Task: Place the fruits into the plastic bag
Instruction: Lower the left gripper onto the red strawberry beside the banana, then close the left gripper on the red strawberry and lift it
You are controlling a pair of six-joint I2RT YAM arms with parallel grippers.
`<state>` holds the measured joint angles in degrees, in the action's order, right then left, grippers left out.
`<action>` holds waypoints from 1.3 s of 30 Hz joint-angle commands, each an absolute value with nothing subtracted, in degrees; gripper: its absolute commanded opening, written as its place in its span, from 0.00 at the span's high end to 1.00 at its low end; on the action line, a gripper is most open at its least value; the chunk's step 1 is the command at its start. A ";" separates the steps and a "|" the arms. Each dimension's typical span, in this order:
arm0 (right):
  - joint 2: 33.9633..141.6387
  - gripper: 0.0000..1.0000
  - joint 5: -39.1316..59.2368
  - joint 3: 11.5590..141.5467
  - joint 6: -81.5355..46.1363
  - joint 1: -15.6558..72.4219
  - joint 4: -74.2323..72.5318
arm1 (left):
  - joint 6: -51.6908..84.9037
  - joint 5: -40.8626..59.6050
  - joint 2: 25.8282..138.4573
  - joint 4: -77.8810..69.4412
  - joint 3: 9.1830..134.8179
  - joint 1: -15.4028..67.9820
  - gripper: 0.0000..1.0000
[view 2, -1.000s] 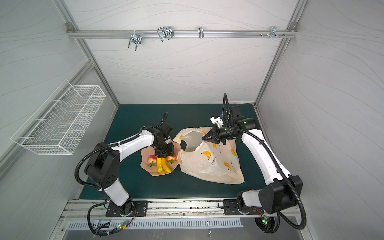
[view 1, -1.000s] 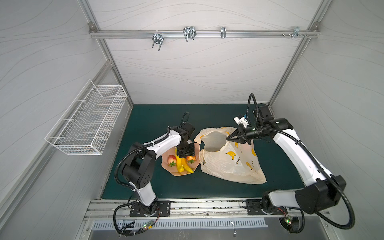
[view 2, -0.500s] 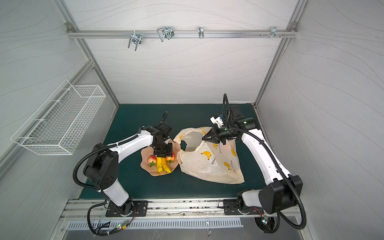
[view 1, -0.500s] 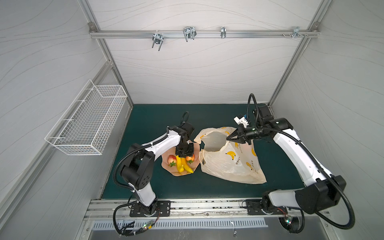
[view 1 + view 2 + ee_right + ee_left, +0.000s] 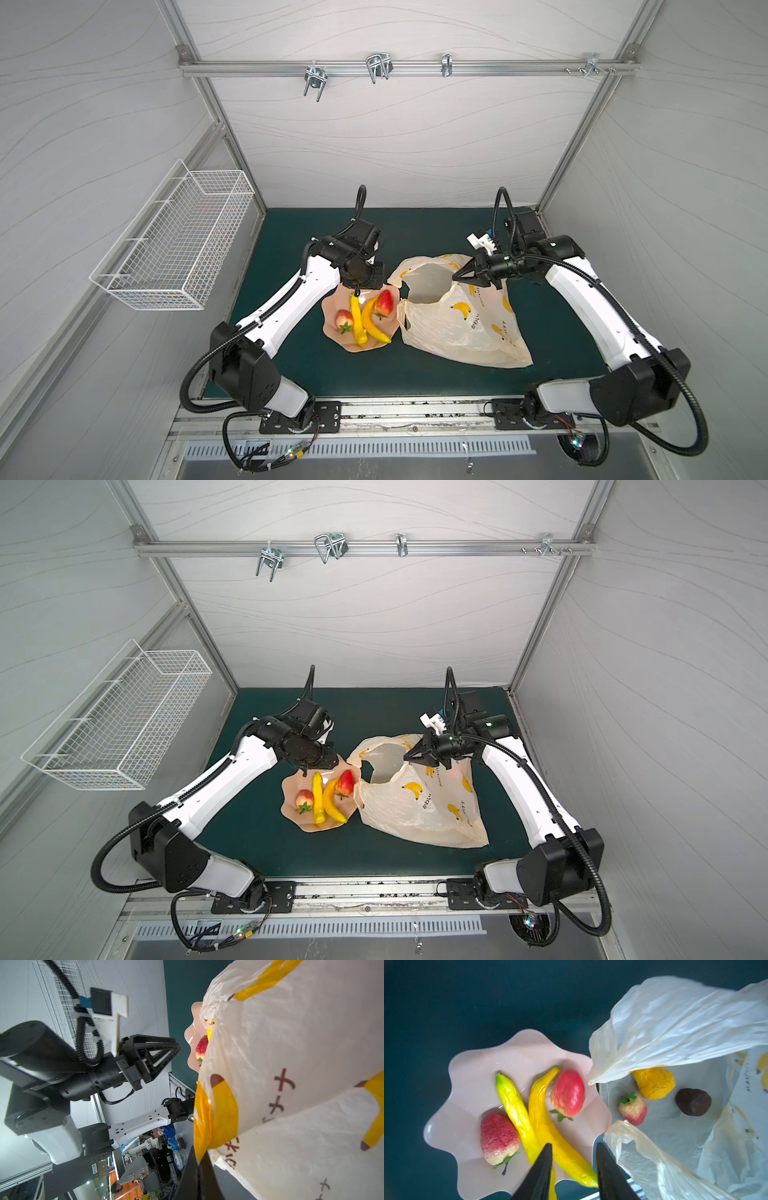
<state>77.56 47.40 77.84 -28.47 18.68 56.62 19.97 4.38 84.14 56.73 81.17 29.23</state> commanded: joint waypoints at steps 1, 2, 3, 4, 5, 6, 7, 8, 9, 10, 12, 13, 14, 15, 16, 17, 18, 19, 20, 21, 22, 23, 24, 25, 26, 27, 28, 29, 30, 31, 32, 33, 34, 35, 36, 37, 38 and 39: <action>78.02 1.00 47.87 80.07 -27.37 18.98 57.89 | 17.05 3.40 83.35 58.42 82.90 28.99 0.62; 78.05 1.00 47.94 80.11 -27.33 18.93 57.95 | 16.67 3.51 83.16 58.05 82.60 29.00 0.62; 78.13 1.00 48.05 80.15 -27.30 18.90 58.03 | 16.46 3.48 83.19 57.92 82.29 29.00 0.62; 78.08 1.00 47.99 80.18 -27.19 18.98 58.05 | 16.50 3.38 83.36 58.14 82.18 29.00 0.62; 78.22 1.00 48.02 80.19 -27.16 18.91 58.09 | 16.37 3.69 83.55 58.61 82.13 29.00 0.60; 78.22 1.00 48.05 80.23 -27.21 18.96 58.11 | 16.18 4.40 83.86 59.05 82.17 29.00 0.56; 78.22 1.00 48.00 80.15 -27.02 18.91 58.17 | 15.96 5.31 84.13 59.24 81.85 29.00 0.50; 78.23 1.00 48.00 80.09 -27.07 18.97 58.18 | 15.63 5.99 84.56 59.22 81.30 28.98 0.45; 78.21 1.00 48.01 80.10 -26.99 18.93 58.27 | 14.97 6.88 85.05 59.63 80.87 28.99 0.41; 78.19 1.00 48.07 80.16 -26.99 18.95 58.27 | 14.54 7.87 85.69 60.19 80.45 29.00 0.36; 78.26 1.00 48.05 80.14 -26.91 18.96 58.27 | 13.95 9.80 86.50 60.64 79.19 29.00 0.29; 78.22 1.00 48.04 80.09 -26.93 18.91 58.27 | 13.63 11.00 86.73 60.25 78.19 29.05 0.27; 78.25 1.00 48.07 80.07 -26.91 18.92 58.34 | 13.51 11.56 86.88 59.76 77.25 29.11 0.26; 78.22 1.00 48.05 80.06 -26.91 18.97 58.33 | 13.41 11.99 87.13 59.15 76.01 29.26 0.24; 78.23 1.00 48.08 80.02 -26.89 18.93 58.28 | 13.24 12.37 87.40 58.69 74.96 29.22 0.23; 78.22 1.00 48.06 80.02 -26.92 18.98 58.27 | 13.11 12.39 87.80 58.47 74.19 29.27 0.22; 78.19 1.00 48.08 80.13 -26.94 18.92 58.27 | 13.10 12.48 88.25 58.10 73.48 29.22 0.22; 78.22 1.00 48.06 80.15 -26.92 18.95 58.27 | 12.86 12.77 88.61 57.50 72.82 29.27 0.21; 78.29 1.00 48.04 80.23 -26.94 18.92 58.27 | 12.75 12.99 88.88 56.96 72.27 29.35 0.21; 78.35 1.00 47.99 80.27 -26.87 18.96 58.38 | 12.74 13.01 89.28 56.37 71.81 29.42 0.20; 78.44 1.00 48.05 80.40 -26.81 18.91 58.47 | 12.67 13.16 89.82 55.80 71.45 29.49 0.20; 78.46 1.00 48.05 80.41 -26.78 18.92 58.51 | 12.54 13.35 90.43 55.44 71.27 29.62 0.20; 78.51 1.00 48.11 80.47 -26.75 18.93 58.54 | 12.42 13.36 91.01 55.08 71.27 29.78 0.19; 78.54 1.00 48.14 80.44 -26.80 18.95 58.58 | 12.40 13.36 91.54 54.66 71.11 30.00 0.20; 78.57 1.00 48.10 80.59 -26.82 18.91 58.57 | 12.18 13.41 92.16 54.27 71.14 30.17 0.19; 78.58 1.00 48.00 80.64 -26.72 18.95 58.56 | 12.11 13.15 92.79 53.95 71.21 30.31 0.19; 78.60 1.00 48.03 80.68 -26.72 18.91 58.54 | 12.01 12.95 93.36 53.67 71.24 30.38 0.19; 78.58 1.00 48.02 80.64 -26.76 18.95 58.56 | 11.87 12.71 93.98 53.32 71.28 30.47 0.19; 78.58 1.00 48.01 80.62 -26.70 18.96 58.54 | 11.66 12.74 94.71 53.11 71.54 30.48 0.19; 78.62 1.00 48.01 80.59 -26.70 18.93 58.56 | 11.50 12.60 95.51 53.02 71.86 30.61 0.19; 78.66 1.00 47.92 80.56 -26.72 18.92 58.54 | 11.25 12.44 96.05 52.93 72.12 30.75 0.19; 78.67 1.00 47.97 80.52 -26.65 18.94 58.56 | 10.98 12.02 96.63 52.83 72.57 30.92 0.19; 78.66 1.00 47.90 80.51 -26.63 18.98 58.54 | 10.77 11.55 97.33 52.72 72.94 31.11 0.19; 78.73 1.00 47.99 80.51 -26.63 18.95 58.56 | 10.64 11.45 97.96 52.58 73.17 31.18 0.19; 78.71 1.00 47.90 80.52 -26.67 18.97 58.56 | 10.55 11.43 98.62 52.50 73.45 31.25 0.19; 78.75 1.00 47.96 80.56 -26.63 18.96 58.62 | 10.47 11.14 99.18 52.30 73.71 31.39 0.19; 78.79 1.00 47.99 80.59 -26.63 18.92 58.67 | 10.38 10.80 99.69 52.10 73.78 31.46 0.19; 78.83 1.00 48.02 80.70 -26.63 18.94 58.62 | 10.37 10.28 100.19 51.89 73.93 31.41 0.19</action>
